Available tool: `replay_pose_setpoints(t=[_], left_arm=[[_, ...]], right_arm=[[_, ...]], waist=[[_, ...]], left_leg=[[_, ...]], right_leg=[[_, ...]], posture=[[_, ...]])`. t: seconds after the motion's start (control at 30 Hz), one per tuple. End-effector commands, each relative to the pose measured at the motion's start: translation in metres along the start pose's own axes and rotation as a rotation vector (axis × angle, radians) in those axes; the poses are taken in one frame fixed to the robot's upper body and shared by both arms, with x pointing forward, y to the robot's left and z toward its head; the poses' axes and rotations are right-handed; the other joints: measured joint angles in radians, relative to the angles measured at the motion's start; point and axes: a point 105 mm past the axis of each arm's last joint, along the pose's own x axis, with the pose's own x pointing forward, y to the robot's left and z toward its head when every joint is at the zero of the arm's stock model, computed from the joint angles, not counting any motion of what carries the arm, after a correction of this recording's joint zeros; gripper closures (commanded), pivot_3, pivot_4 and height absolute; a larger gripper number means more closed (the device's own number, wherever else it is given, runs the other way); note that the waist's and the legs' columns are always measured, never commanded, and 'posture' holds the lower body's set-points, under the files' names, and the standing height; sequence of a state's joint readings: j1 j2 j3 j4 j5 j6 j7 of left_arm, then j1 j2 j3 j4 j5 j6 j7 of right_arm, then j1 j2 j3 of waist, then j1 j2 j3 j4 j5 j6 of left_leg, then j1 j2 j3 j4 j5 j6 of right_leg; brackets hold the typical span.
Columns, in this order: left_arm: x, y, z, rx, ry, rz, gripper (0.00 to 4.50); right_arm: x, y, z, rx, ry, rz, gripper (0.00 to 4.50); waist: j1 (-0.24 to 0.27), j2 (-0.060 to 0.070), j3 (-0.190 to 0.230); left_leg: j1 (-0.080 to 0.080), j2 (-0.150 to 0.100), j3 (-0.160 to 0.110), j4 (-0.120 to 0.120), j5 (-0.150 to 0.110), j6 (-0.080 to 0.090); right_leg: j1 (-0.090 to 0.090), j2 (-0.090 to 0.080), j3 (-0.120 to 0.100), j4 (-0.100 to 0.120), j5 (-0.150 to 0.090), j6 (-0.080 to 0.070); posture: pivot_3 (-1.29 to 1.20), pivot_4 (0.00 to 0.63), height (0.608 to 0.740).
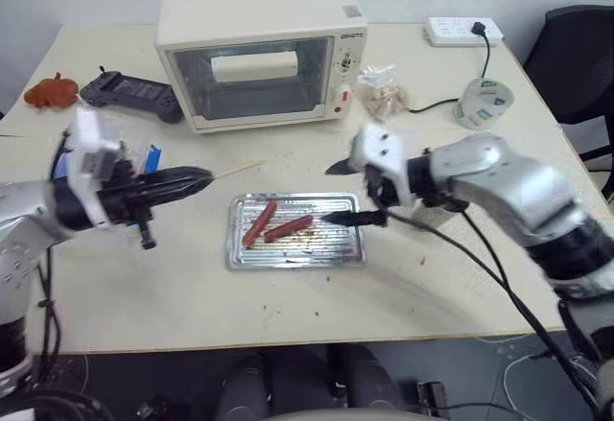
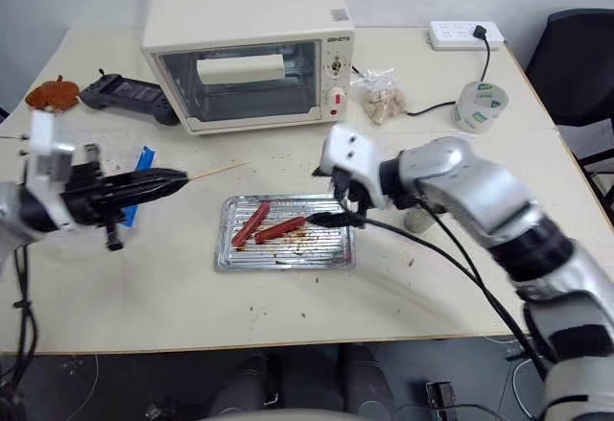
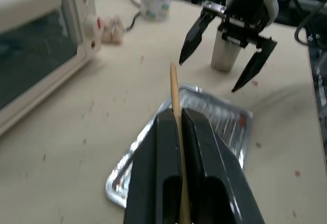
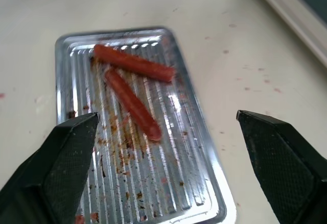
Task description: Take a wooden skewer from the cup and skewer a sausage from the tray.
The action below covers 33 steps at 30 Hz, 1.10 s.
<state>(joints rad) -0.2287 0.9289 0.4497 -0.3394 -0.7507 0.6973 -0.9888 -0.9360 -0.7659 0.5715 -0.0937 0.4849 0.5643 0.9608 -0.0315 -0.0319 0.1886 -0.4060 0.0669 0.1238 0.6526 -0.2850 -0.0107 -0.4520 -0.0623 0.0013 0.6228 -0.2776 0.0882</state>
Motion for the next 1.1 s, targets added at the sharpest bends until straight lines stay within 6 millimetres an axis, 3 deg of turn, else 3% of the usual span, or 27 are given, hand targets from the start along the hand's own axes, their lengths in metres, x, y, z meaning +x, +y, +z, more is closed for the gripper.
replay_pose_setpoints(t=[0.03, 0.27, 0.47, 1.03, 1.1], left_arm=[[-0.018, -0.005, 0.008, 0.056, 0.020, 0.033, 4.50], [-0.026, -0.010, 0.005, 0.047, 0.027, 0.070, 4.50], [-0.018, -0.010, 0.009, 0.053, 0.005, 0.061, 4.50], [-0.006, -0.003, 0.015, 0.071, -0.020, 0.029, 4.50], [-0.006, -0.002, 0.015, 0.073, -0.021, 0.027, 4.50]], right_arm=[[0.012, 0.000, 0.014, -0.121, -0.013, 0.057, 0.02], [0.050, -0.004, 0.017, -0.179, -0.016, 0.098, 0.02], [0.072, -0.003, 0.015, -0.187, -0.012, 0.114, 1.87], [0.096, -0.007, -0.001, -0.170, 0.019, 0.121, 1.87], [0.097, -0.006, -0.001, -0.159, 0.013, 0.128, 2.22]], waist=[[0.000, 0.000, 0.000], [-0.002, 0.000, 0.000], [-0.004, 0.000, 0.000], [-0.032, 0.000, 0.000], [-0.030, 0.000, 0.000]], left_leg=[[0.000, 0.000, 0.000, 0.000, 0.000, 0.000], [0.002, 0.000, 0.000, 0.002, 0.000, -0.002], [0.002, 0.001, -0.001, 0.002, 0.002, -0.004], [0.002, 0.001, -0.001, 0.001, 0.005, -0.009], [0.002, 0.001, -0.001, 0.001, 0.005, -0.010]], right_leg=[[0.000, 0.000, 0.000, 0.001, 0.000, 0.000], [0.000, -0.001, -0.001, 0.005, 0.000, -0.002], [-0.001, -0.001, -0.002, 0.007, 0.002, -0.004], [-0.001, 0.000, -0.002, 0.009, 0.002, -0.004], [-0.001, 0.000, -0.002, 0.009, 0.002, -0.004]], posture=[[0.00, 0.150, 0.740], [0.00, 0.150, 0.740], [0.00, 0.150, 0.740], [0.00, 0.150, 0.740], [0.00, 0.150, 0.740]])
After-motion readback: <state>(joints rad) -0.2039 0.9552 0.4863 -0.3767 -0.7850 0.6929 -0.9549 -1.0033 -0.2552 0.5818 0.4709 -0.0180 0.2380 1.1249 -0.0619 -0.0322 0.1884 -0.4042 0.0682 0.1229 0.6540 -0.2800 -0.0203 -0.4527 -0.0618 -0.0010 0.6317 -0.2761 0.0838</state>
